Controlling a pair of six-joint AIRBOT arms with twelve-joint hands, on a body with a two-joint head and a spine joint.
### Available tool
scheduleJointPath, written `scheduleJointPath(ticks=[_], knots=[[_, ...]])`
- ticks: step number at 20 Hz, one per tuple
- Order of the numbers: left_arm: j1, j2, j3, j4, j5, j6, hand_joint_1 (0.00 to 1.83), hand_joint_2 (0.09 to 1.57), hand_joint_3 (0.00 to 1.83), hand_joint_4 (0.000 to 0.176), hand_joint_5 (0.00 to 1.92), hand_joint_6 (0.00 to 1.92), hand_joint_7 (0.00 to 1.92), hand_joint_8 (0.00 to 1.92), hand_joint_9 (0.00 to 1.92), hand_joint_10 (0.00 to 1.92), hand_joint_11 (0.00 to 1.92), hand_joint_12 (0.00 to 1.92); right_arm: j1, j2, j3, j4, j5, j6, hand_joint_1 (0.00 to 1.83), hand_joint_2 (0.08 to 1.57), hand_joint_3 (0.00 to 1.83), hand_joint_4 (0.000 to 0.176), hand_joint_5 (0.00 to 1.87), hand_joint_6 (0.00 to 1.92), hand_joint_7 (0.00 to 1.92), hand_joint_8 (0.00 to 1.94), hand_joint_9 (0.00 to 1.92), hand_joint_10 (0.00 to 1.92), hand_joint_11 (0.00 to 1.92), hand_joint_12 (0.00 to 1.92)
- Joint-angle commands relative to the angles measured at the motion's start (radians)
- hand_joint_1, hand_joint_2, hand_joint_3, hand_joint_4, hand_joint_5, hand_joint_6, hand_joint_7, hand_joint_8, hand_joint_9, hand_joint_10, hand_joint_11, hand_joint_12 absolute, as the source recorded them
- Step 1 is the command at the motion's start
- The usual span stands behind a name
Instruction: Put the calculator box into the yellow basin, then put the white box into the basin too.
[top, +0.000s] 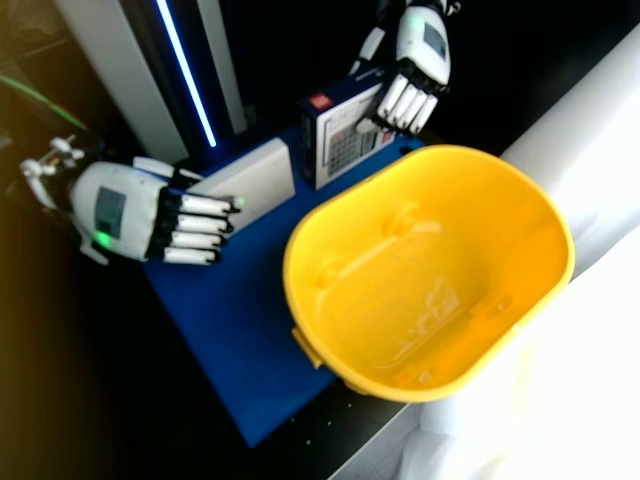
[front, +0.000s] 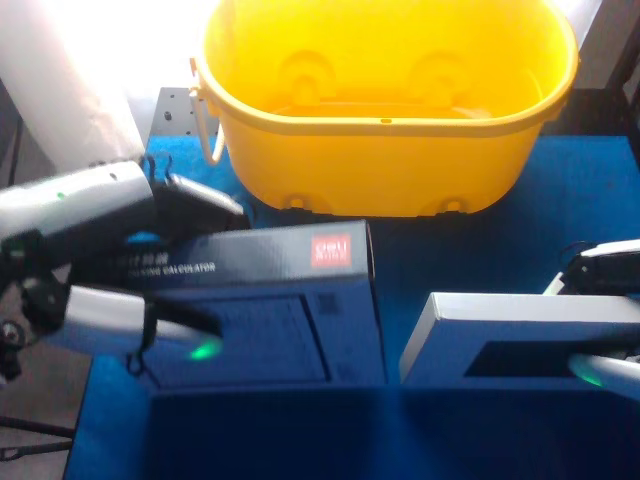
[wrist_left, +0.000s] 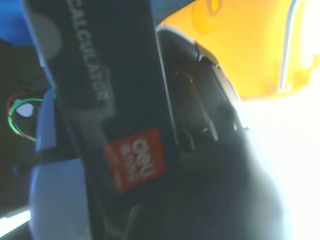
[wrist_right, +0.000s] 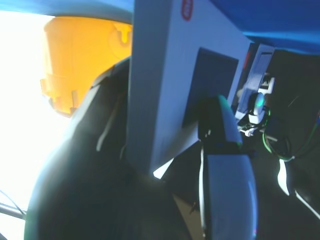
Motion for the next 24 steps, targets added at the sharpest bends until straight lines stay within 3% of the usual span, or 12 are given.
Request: scheduleJointPath(ticks=[1, 5, 8, 9, 11, 14, 16, 17, 19, 20, 21, 24], knots=[[-0.009, 0.009, -0.006, -0.027, -0.173, -0.010, 1.34, 1.20, 0.00, 0.000, 0.75, 1.30, 0.81, 1.26, 0.74, 1.43, 0.57, 1.49, 0.009, 0.002, 0.000, -0.017, -0.147, 0.022, 1.21, 1.15, 0.00, 0.000, 0.90, 1.03, 0.95, 1.19, 0.90, 1.11, 0.73, 1.51], [-0.009, 0.040, -0.027, -0.049, -0.290, -0.004, 1.35, 1.17, 0.00, 0.000, 0.77, 1.23, 0.88, 1.12, 0.82, 1.38, 0.57, 1.48, 0.009, 0.020, -0.015, -0.028, -0.222, 0.031, 1.20, 1.16, 0.00, 0.000, 0.89, 1.08, 0.90, 1.23, 0.87, 1.15, 0.73, 1.50], [-0.010, 0.060, -0.044, -0.075, -0.357, 0.040, 1.36, 1.17, 0.00, 0.000, 0.79, 1.11, 0.84, 1.22, 0.85, 1.37, 0.66, 1.45, 0.010, 0.031, -0.021, -0.033, -0.238, 0.031, 1.19, 1.18, 0.00, 0.016, 0.89, 1.12, 0.85, 1.27, 0.80, 1.14, 0.67, 1.53], [-0.010, 0.064, -0.047, -0.081, -0.378, 0.050, 1.36, 1.18, 0.00, 0.000, 0.79, 1.11, 0.83, 1.24, 0.84, 1.39, 0.67, 1.45, 0.012, 0.032, -0.021, -0.034, -0.238, 0.031, 1.19, 1.17, 0.00, 0.010, 0.90, 1.09, 0.86, 1.26, 0.83, 1.14, 0.69, 1.53], [-0.011, 0.072, -0.052, -0.099, -0.429, 0.077, 1.36, 1.18, 0.00, 0.000, 0.76, 1.19, 0.86, 1.20, 0.84, 1.35, 0.68, 1.38, 0.019, 0.033, -0.021, -0.038, -0.238, 0.031, 1.20, 1.16, 0.00, 0.018, 0.91, 1.08, 0.91, 1.18, 0.89, 1.07, 0.73, 1.46], [-0.022, 0.075, -0.055, -0.123, -0.505, 0.123, 1.36, 1.18, 0.00, 0.000, 0.73, 1.22, 0.84, 1.27, 0.86, 1.29, 0.76, 1.36, 0.033, 0.034, -0.020, -0.048, -0.238, 0.031, 1.20, 1.16, 0.00, 0.019, 0.90, 1.10, 0.91, 1.18, 0.88, 1.14, 0.72, 1.52], [-0.040, 0.072, -0.049, -0.129, -0.538, 0.141, 1.36, 1.17, 0.00, 0.000, 0.77, 1.14, 0.89, 1.19, 0.87, 1.31, 0.79, 1.43, 0.037, 0.034, -0.020, -0.049, -0.238, 0.031, 1.20, 1.16, 0.00, 0.009, 0.91, 1.07, 0.92, 1.19, 0.89, 1.18, 0.75, 1.53], [-0.054, 0.068, -0.042, -0.133, -0.552, 0.149, 1.25, 1.18, 0.00, 0.000, 0.76, 1.16, 0.94, 1.23, 0.91, 1.11, 0.79, 1.46, 0.039, 0.034, -0.020, -0.050, -0.238, 0.031, 1.20, 1.16, 0.00, 0.001, 0.89, 1.08, 0.91, 1.23, 0.88, 1.20, 0.74, 1.53], [-0.090, 0.050, -0.020, -0.134, -0.565, 0.153, 1.36, 1.16, 0.00, 0.000, 0.74, 1.15, 0.87, 1.18, 0.95, 1.27, 0.80, 1.46, 0.040, 0.033, -0.019, -0.051, -0.238, 0.031, 1.20, 1.16, 0.00, 0.016, 0.90, 1.10, 0.91, 1.19, 0.87, 1.15, 0.73, 1.52], [-0.111, 0.039, -0.008, -0.134, -0.565, 0.153, 1.23, 1.19, 0.00, 0.000, 0.76, 1.17, 0.88, 1.27, 0.93, 1.10, 0.80, 1.46, 0.040, 0.033, -0.018, -0.051, -0.238, 0.031, 1.20, 1.16, 0.00, 0.016, 0.89, 1.11, 0.93, 1.17, 0.88, 1.13, 0.71, 1.52], [-0.133, 0.027, 0.006, -0.134, -0.563, 0.153, 1.33, 1.17, 0.00, 0.000, 0.76, 1.14, 0.88, 1.19, 0.95, 1.23, 0.80, 1.46, 0.040, 0.033, -0.017, -0.051, -0.238, 0.031, 1.20, 1.16, 0.00, 0.009, 0.88, 1.11, 0.93, 1.19, 0.89, 1.15, 0.73, 1.52], [-0.205, -0.007, 0.046, -0.123, -0.537, 0.154, 1.36, 1.16, 0.00, 0.000, 0.79, 1.14, 0.86, 1.16, 0.95, 1.26, 0.80, 1.46, 0.040, 0.032, -0.014, -0.050, -0.238, 0.031, 1.20, 1.16, 0.00, 0.007, 0.89, 1.09, 0.93, 1.18, 0.90, 1.12, 0.78, 1.48]])
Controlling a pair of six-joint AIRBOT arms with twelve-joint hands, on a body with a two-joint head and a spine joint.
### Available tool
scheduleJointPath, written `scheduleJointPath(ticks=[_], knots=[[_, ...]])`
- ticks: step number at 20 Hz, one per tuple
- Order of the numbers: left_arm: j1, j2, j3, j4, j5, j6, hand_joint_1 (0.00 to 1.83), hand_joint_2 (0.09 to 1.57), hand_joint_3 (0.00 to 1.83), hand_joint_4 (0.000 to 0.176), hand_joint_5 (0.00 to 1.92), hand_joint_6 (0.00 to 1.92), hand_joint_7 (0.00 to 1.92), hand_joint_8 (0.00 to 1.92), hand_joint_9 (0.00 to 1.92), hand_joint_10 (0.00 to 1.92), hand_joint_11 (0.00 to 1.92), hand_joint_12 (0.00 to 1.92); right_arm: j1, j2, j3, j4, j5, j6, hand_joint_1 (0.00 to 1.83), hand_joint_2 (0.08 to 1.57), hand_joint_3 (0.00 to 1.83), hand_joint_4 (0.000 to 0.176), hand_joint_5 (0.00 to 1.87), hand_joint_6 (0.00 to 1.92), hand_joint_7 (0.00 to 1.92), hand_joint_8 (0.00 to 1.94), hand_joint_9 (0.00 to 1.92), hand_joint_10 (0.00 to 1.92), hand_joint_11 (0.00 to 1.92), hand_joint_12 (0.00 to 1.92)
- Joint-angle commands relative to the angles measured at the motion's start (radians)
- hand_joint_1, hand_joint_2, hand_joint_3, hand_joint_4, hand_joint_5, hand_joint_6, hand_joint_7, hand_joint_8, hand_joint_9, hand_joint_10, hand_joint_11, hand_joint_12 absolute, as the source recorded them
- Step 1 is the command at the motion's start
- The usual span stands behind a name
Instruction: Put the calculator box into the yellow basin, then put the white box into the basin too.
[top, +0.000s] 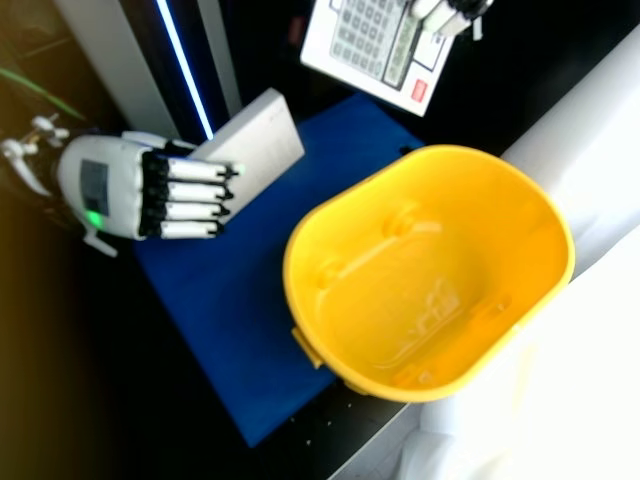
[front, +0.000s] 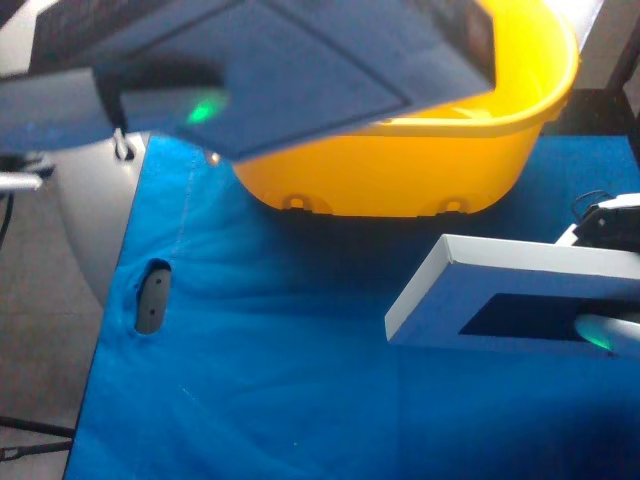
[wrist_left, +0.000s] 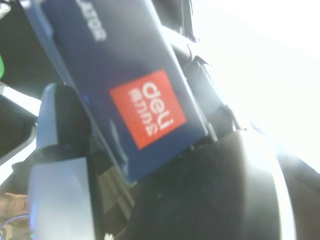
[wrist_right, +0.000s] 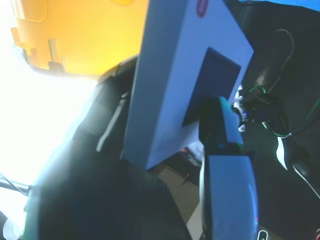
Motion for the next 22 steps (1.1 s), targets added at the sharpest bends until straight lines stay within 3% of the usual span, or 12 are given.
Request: scheduleJointPath(ticks=[1, 2, 3, 11, 12, 14, 15, 17, 18, 20, 21, 22], knots=[[-0.036, -0.010, 0.011, -0.018, -0.100, -0.005, 1.36, 1.16, 0.00, 0.000, 0.75, 1.15, 0.87, 1.18, 0.95, 1.28, 0.80, 1.46, 0.014, -0.001, 0.002, -0.017, -0.127, 0.014, 1.20, 1.16, 0.00, 0.009, 0.89, 1.10, 0.93, 1.17, 0.91, 1.10, 0.79, 1.47], [-0.084, -0.029, 0.035, -0.006, -0.070, -0.005, 1.23, 1.19, 0.00, 0.000, 0.78, 1.17, 0.88, 1.27, 0.92, 1.11, 0.80, 1.46, 0.014, -0.002, 0.003, -0.017, -0.127, 0.014, 1.20, 1.16, 0.00, 0.003, 0.89, 1.09, 0.93, 1.17, 0.92, 1.09, 0.79, 1.47], [-0.100, -0.036, 0.042, -0.002, -0.060, -0.005, 1.33, 1.17, 0.00, 0.000, 0.76, 1.14, 0.87, 1.20, 0.95, 1.24, 0.80, 1.46, 0.014, -0.002, 0.004, -0.017, -0.127, 0.014, 1.20, 1.16, 0.00, 0.001, 0.89, 1.09, 0.93, 1.18, 0.92, 1.09, 0.80, 1.47], [-0.326, -0.146, 0.168, 0.064, 0.149, -0.006, 1.36, 1.16, 0.00, 0.000, 0.81, 1.15, 0.83, 1.18, 0.93, 1.28, 0.79, 1.46, 0.015, -0.011, 0.014, -0.017, -0.118, 0.014, 1.22, 1.14, 0.00, 0.000, 0.91, 1.00, 0.97, 1.17, 0.97, 1.18, 0.86, 1.52], [-0.352, -0.167, 0.188, 0.068, 0.187, -0.005, 1.23, 1.19, 0.00, 0.000, 0.78, 1.17, 0.88, 1.27, 0.92, 1.11, 0.80, 1.46, 0.016, -0.014, 0.016, -0.017, -0.114, 0.014, 1.22, 1.14, 0.00, 0.000, 0.92, 1.00, 0.97, 1.16, 0.97, 1.18, 0.86, 1.53], [-0.380, -0.210, 0.231, 0.072, 0.252, -0.004, 1.36, 1.16, 0.00, 0.000, 0.82, 1.14, 0.83, 1.18, 0.93, 1.27, 0.80, 1.46, 0.018, -0.017, 0.018, -0.017, -0.108, 0.013, 1.22, 1.14, 0.00, 0.000, 0.91, 1.03, 0.97, 1.15, 0.94, 1.16, 0.82, 1.52], [-0.386, -0.226, 0.247, 0.072, 0.274, -0.004, 1.22, 1.18, 0.00, 0.000, 0.81, 1.17, 0.87, 1.22, 0.88, 0.98, 0.75, 1.38, 0.019, -0.019, 0.020, -0.017, -0.106, 0.013, 1.22, 1.14, 0.00, 0.000, 0.90, 1.03, 0.97, 1.15, 0.94, 1.15, 0.82, 1.52], [-0.403, -0.267, 0.291, 0.071, 0.329, -0.002, 1.35, 1.18, 0.00, 0.000, 0.77, 1.17, 0.83, 1.18, 0.85, 1.37, 0.69, 1.49, 0.022, -0.022, 0.023, -0.017, -0.099, 0.013, 1.22, 1.14, 0.00, 0.000, 0.90, 1.04, 0.98, 1.15, 0.94, 1.16, 0.81, 1.51], [-0.412, -0.291, 0.316, 0.069, 0.367, 0.003, 1.23, 1.19, 0.00, 0.000, 0.89, 1.16, 0.77, 1.24, 0.68, 1.10, 0.43, 1.62, 0.024, -0.025, 0.025, -0.018, -0.096, 0.013, 1.22, 1.14, 0.00, 0.000, 0.90, 1.03, 0.97, 1.16, 0.95, 1.16, 0.81, 1.51], [-0.421, -0.333, 0.356, 0.067, 0.425, 0.012, 1.35, 1.18, 0.00, 0.000, 0.85, 1.22, 0.83, 1.14, 0.75, 1.39, 0.52, 1.54, 0.028, -0.027, 0.026, -0.022, -0.092, 0.013, 1.22, 1.14, 0.00, 0.000, 0.90, 1.03, 0.99, 1.14, 0.92, 1.21, 0.76, 1.57], [-0.422, -0.363, 0.385, 0.065, 0.461, 0.012, 1.35, 1.18, 0.00, 0.000, 0.85, 1.22, 0.83, 1.14, 0.75, 1.39, 0.52, 1.54, 0.031, -0.028, 0.028, -0.024, -0.089, 0.013, 1.22, 1.14, 0.00, 0.000, 0.90, 1.03, 0.99, 1.14, 0.92, 1.21, 0.76, 1.57], [-0.422, -0.389, 0.412, 0.064, 0.489, 0.012, 1.36, 1.16, 0.00, 0.000, 0.78, 1.22, 0.85, 1.14, 0.90, 1.27, 0.80, 1.35, 0.033, -0.028, 0.029, -0.027, -0.087, 0.013, 1.21, 1.15, 0.00, 0.000, 0.88, 1.08, 0.96, 1.16, 0.89, 1.20, 0.72, 1.56]])
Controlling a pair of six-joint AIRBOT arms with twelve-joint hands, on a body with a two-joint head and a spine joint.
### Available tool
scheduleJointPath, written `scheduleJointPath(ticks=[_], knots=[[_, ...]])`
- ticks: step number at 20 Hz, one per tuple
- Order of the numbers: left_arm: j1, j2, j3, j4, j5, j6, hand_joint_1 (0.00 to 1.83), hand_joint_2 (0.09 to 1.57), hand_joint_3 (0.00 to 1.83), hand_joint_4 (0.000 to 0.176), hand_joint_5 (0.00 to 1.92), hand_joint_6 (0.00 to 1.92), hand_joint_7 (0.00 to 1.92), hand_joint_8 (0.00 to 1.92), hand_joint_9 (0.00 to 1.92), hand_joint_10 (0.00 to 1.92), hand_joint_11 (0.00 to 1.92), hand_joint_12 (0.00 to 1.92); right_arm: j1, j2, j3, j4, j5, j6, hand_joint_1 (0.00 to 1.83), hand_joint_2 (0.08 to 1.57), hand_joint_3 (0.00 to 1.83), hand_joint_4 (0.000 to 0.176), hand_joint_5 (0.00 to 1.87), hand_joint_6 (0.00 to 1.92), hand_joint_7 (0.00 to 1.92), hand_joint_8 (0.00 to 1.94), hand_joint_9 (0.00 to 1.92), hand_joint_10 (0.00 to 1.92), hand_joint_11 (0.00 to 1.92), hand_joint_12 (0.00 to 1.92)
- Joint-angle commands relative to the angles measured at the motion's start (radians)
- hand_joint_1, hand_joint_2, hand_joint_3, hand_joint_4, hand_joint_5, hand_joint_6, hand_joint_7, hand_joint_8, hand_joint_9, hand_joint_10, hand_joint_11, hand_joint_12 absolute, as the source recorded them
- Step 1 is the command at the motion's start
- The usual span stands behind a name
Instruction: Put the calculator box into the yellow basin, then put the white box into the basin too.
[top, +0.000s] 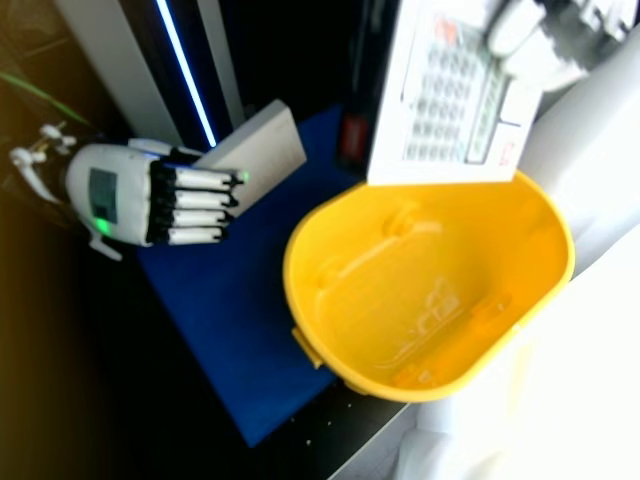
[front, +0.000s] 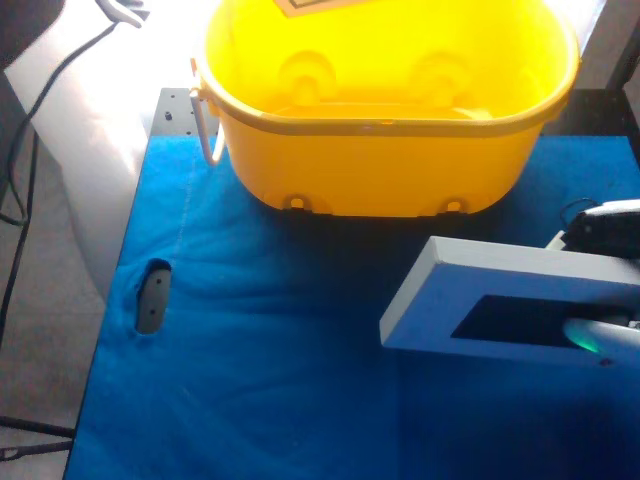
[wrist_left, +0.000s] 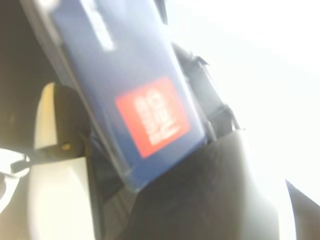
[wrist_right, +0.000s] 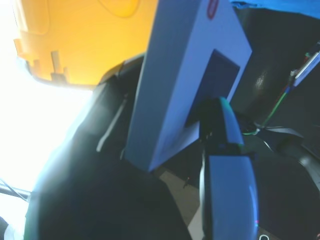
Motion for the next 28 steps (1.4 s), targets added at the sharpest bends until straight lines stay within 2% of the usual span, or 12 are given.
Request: scheduleJointPath(ticks=[1, 5, 13, 14, 15, 16, 18, 19, 21, 23, 25, 28], knots=[[-0.015, -0.012, 0.010, -0.024, -0.069, -0.006, 1.36, 1.17, 0.00, 0.000, 0.75, 1.25, 0.84, 1.16, 0.89, 1.29, 0.79, 1.35, 0.018, 0.000, 0.002, -0.022, -0.120, 0.013, 1.21, 1.15, 0.00, 0.000, 0.87, 1.09, 0.96, 1.16, 0.89, 1.19, 0.72, 1.55], [-0.014, -0.078, 0.072, -0.026, 0.034, 0.019, 1.35, 1.20, 0.00, 0.000, 0.75, 1.26, 0.81, 1.23, 0.79, 1.45, 0.47, 1.77, 0.024, -0.001, 0.004, -0.029, -0.118, 0.013, 1.22, 1.15, 0.00, 0.000, 0.89, 1.05, 0.97, 1.18, 0.89, 1.18, 0.72, 1.55], [0.000, -0.115, 0.113, -0.043, 0.116, 0.057, 1.35, 1.20, 0.00, 0.000, 0.75, 1.25, 0.82, 1.27, 0.73, 1.49, 0.46, 1.73, 0.032, -0.001, 0.004, -0.036, -0.117, 0.013, 1.22, 1.15, 0.00, 0.000, 0.90, 1.00, 0.96, 1.22, 0.90, 1.26, 0.76, 1.58], [0.003, -0.115, 0.115, -0.047, 0.117, 0.057, 1.20, 1.22, 0.00, 0.000, 0.71, 1.32, 0.83, 1.29, 0.65, 1.26, 0.41, 1.73, 0.033, 0.000, 0.004, -0.038, -0.117, 0.013, 1.22, 1.15, 0.00, 0.000, 0.89, 1.03, 0.95, 1.20, 0.91, 1.21, 0.78, 1.52], [0.004, -0.116, 0.116, -0.049, 0.117, 0.057, 1.10, 1.23, 0.00, 0.000, 0.75, 1.32, 0.67, 0.95, 0.54, 1.11, 0.29, 1.76, 0.034, 0.000, 0.004, -0.038, -0.117, 0.013, 1.21, 1.15, 0.00, 0.000, 0.90, 1.04, 0.96, 1.17, 0.92, 1.18, 0.77, 1.51], [0.005, -0.117, 0.119, -0.052, 0.120, 0.057, 1.03, 1.14, 0.00, 0.000, 0.58, 0.88, 0.58, 0.74, 0.44, 1.00, 0.19, 1.72, 0.035, 0.000, 0.004, -0.039, -0.117, 0.013, 1.22, 1.14, 0.00, 0.000, 0.91, 1.02, 0.97, 1.17, 0.92, 1.19, 0.77, 1.53], [0.007, -0.119, 0.125, -0.060, 0.125, 0.057, 0.93, 1.03, 0.00, 0.000, 0.50, 0.48, 0.45, 0.31, 0.21, 0.74, 0.01, 1.49, 0.037, 0.000, 0.004, -0.041, -0.117, 0.013, 1.22, 1.15, 0.00, 0.000, 0.90, 1.02, 0.96, 1.19, 0.91, 1.21, 0.79, 1.54], [0.010, -0.119, 0.128, -0.065, 0.126, 0.057, 0.89, 0.99, 0.00, 0.000, 0.43, 0.29, 0.35, 0.12, 0.14, 0.47, 0.00, 1.21, 0.039, 0.001, 0.004, -0.042, -0.117, 0.013, 1.22, 1.15, 0.00, 0.000, 0.91, 1.00, 0.95, 1.22, 0.92, 1.22, 0.79, 1.54], [0.017, -0.120, 0.132, -0.078, 0.130, 0.058, 0.88, 0.94, 0.00, 0.017, 0.33, 0.07, 0.12, 0.01, 0.04, 0.06, 0.00, 0.67, 0.042, 0.002, 0.004, -0.046, -0.117, 0.014, 1.21, 1.15, 0.00, 0.000, 0.91, 1.01, 0.93, 1.23, 0.90, 1.22, 0.78, 1.53], [0.023, -0.119, 0.134, -0.087, 0.130, 0.059, 0.83, 0.91, 0.00, 0.039, 0.26, 0.02, 0.01, 0.00, 0.00, 0.00, 0.00, 0.07, 0.047, 0.004, 0.003, -0.051, -0.118, 0.014, 1.21, 1.16, 0.00, 0.000, 0.89, 1.02, 0.92, 1.26, 0.88, 1.27, 0.77, 1.56], [0.026, -0.118, 0.135, -0.093, 0.129, 0.060, 0.79, 0.90, 0.00, 0.055, 0.24, 0.01, 0.00, 0.00, 0.00, 0.00, 0.00, 0.00, 0.057, 0.009, 0.003, -0.061, -0.119, 0.014, 1.21, 1.16, 0.00, 0.000, 0.89, 1.04, 0.93, 1.24, 0.86, 1.23, 0.74, 1.54], [0.033, -0.107, 0.134, -0.107, 0.124, 0.064, 0.78, 0.91, 0.00, 0.054, 0.24, 0.01, 0.00, 0.00, 0.00, 0.00, 0.00, 0.00, 0.084, 0.021, 0.001, -0.085, -0.124, 0.014, 1.22, 1.14, 0.00, 0.000, 0.93, 0.95, 0.97, 1.20, 0.94, 1.15, 0.82, 1.48]])
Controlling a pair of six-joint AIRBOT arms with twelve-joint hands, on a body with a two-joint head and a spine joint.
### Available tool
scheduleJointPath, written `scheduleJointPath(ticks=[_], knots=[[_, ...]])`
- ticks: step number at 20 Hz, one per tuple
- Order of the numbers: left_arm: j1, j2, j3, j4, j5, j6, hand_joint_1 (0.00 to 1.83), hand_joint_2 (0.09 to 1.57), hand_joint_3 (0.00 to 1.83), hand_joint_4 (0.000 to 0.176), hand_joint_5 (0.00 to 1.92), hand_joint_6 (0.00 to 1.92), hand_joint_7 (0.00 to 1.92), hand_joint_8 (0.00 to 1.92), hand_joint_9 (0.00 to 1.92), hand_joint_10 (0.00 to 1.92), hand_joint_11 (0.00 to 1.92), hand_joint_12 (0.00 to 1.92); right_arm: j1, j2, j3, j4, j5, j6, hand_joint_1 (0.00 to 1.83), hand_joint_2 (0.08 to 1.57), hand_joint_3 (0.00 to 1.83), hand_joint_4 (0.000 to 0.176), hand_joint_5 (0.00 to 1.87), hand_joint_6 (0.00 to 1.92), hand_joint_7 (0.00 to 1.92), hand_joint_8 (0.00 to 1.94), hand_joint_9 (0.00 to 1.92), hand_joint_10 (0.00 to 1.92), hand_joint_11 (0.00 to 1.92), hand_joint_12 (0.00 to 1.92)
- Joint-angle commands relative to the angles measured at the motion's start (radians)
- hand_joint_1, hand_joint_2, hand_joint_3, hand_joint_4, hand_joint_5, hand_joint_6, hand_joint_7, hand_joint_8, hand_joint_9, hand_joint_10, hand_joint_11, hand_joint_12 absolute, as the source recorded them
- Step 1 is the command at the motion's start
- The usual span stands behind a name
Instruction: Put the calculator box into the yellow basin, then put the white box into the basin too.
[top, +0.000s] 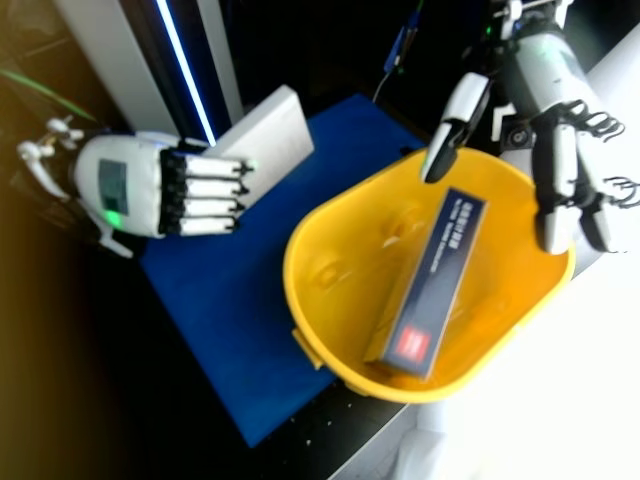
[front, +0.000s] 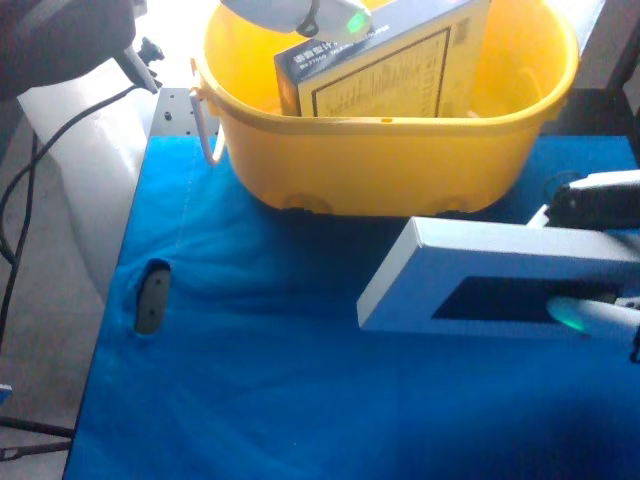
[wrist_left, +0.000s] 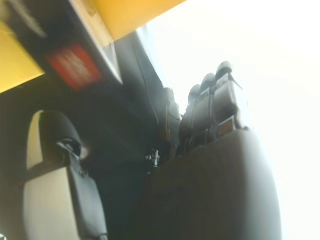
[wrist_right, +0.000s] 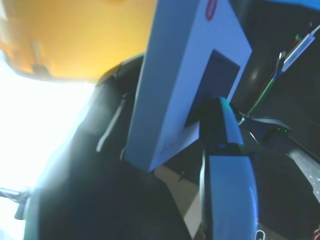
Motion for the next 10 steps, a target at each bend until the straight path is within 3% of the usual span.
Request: scheduleJointPath(ticks=[1, 2, 3, 4, 5, 6, 7, 8, 9, 10], knots=[[-0.004, 0.013, 0.000, -0.018, -0.130, 0.002, 0.75, 0.93, 0.01, 0.053, 0.24, 0.01, 0.00, 0.00, 0.00, 0.00, 0.00, 0.00, 0.022, 0.009, -0.004, -0.039, -0.136, 0.014, 1.22, 1.12, 0.00, 0.000, 0.96, 0.92, 1.01, 1.08, 1.00, 0.96, 0.87, 1.32], [-0.003, 0.020, -0.002, -0.023, -0.135, 0.002, 0.72, 0.94, 0.01, 0.045, 0.24, 0.00, 0.02, 0.01, 0.00, 0.00, 0.00, 0.00, 0.027, 0.015, -0.008, -0.039, -0.144, 0.014, 1.23, 1.10, 0.00, 0.000, 1.00, 0.87, 1.05, 1.00, 1.06, 0.79, 0.89, 1.22], [-0.001, 0.029, -0.003, -0.040, -0.141, 0.009, 0.71, 0.96, 0.02, 0.046, 0.25, 0.01, 0.06, 0.02, 0.00, 0.00, 0.00, 0.00, 0.027, 0.024, -0.016, -0.039, -0.169, 0.014, 1.35, 1.09, 0.00, 0.000, 0.97, 0.87, 1.05, 0.92, 0.99, 1.06, 0.85, 1.13], [-0.001, 0.033, -0.004, -0.053, -0.145, 0.019, 0.71, 0.96, 0.02, 0.050, 0.25, 0.01, 0.08, 0.03, 0.01, 0.01, 0.00, 0.00, 0.029, 0.030, -0.022, -0.039, -0.172, 0.014, 1.26, 1.10, 0.00, 0.000, 0.97, 0.91, 1.06, 0.95, 0.98, 0.77, 0.80, 1.10], [-0.001, 0.044, -0.010, -0.074, -0.152, 0.041, 0.63, 0.97, 0.02, 0.057, 0.26, 0.01, 0.09, 0.03, 0.01, 0.00, 0.00, 0.00, 0.029, 0.035, -0.026, -0.039, -0.193, 0.014, 1.22, 1.12, 0.00, 0.000, 0.94, 0.95, 1.02, 1.03, 1.00, 0.70, 0.80, 1.14], [-0.001, 0.056, -0.016, -0.094, -0.157, 0.062, 0.50, 0.96, 0.02, 0.070, 0.28, 0.02, 0.13, 0.04, 0.04, 0.01, 0.02, 0.01, 0.032, 0.043, -0.030, -0.039, -0.217, 0.014, 1.34, 1.12, 0.00, 0.000, 1.00, 0.81, 0.94, 1.05, 0.93, 1.14, 0.79, 1.17], [-0.001, 0.062, -0.017, -0.104, -0.166, 0.062, 0.46, 1.00, 0.00, 0.055, 0.29, 0.02, 0.16, 0.02, 0.08, 0.00, 0.00, 0.27, 0.035, 0.047, -0.031, -0.039, -0.234, 0.013, 1.25, 1.11, 0.00, 0.000, 1.02, 0.83, 0.96, 1.09, 0.93, 0.91, 0.78, 1.18], [-0.001, 0.073, -0.022, -0.118, -0.183, 0.062, 0.47, 1.02, 0.00, 0.049, 0.32, 0.02, 0.19, 0.01, 0.10, 0.01, 0.00, 0.39, 0.042, 0.053, -0.031, -0.039, -0.241, 0.013, 1.23, 1.12, 0.00, 0.000, 0.97, 0.89, 0.99, 1.08, 0.97, 0.77, 0.79, 1.18], [-0.003, 0.090, -0.035, -0.127, -0.209, 0.062, 0.52, 1.07, 0.00, 0.035, 0.34, 0.02, 0.20, 0.01, 0.14, 0.02, 0.00, 0.62, 0.053, 0.060, -0.030, -0.039, -0.242, 0.013, 1.23, 1.12, 0.00, 0.000, 1.09, 0.76, 0.91, 1.16, 0.98, 0.72, 0.78, 1.18], [-0.014, 0.117, -0.059, -0.131, -0.245, 0.062, 0.53, 1.11, 0.01, 0.018, 0.35, 0.01, 0.22, 0.01, 0.17, 0.02, 0.00, 0.81, 0.066, 0.068, -0.028, -0.039, -0.243, 0.013, 1.34, 1.11, 0.00, 0.000, 1.04, 0.76, 0.92, 1.07, 0.93, 1.14, 0.78, 1.19]])
